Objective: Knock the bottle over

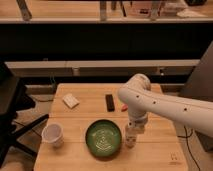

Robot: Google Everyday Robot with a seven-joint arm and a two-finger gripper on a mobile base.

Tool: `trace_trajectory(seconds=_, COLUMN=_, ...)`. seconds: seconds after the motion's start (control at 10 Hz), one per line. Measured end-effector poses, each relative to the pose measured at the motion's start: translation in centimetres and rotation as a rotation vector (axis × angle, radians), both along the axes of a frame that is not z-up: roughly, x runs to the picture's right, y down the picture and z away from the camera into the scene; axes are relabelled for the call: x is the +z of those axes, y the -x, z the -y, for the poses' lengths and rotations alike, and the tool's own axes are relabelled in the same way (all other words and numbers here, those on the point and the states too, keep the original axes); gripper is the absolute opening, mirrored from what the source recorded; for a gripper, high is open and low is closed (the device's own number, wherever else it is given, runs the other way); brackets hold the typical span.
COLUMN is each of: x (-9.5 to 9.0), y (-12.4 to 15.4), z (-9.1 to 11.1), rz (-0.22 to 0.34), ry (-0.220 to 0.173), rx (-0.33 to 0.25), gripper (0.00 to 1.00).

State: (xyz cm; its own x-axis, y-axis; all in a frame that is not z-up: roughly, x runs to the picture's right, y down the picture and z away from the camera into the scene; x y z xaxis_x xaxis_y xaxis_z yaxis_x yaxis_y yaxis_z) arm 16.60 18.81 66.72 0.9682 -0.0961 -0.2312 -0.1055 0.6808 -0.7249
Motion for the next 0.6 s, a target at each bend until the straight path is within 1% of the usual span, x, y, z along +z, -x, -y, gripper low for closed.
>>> trace_trajectory(seconds=0.1, x=0.0, y=0.3, z=0.2, rz=0.024, ry=0.000, rx=-0.007, gripper=0.00)
trace_trajectory(seconds=0.4, x=0.5, y=2.3, z=1.0, rz=0.100, ry=-0.007, rx=-0.015, gripper=0.00)
trace_trajectory(seconds=0.6, x=0.8, y=3.3, z=1.1, rz=0.148, ry=-0.005, rx=-0.014, gripper=0.00)
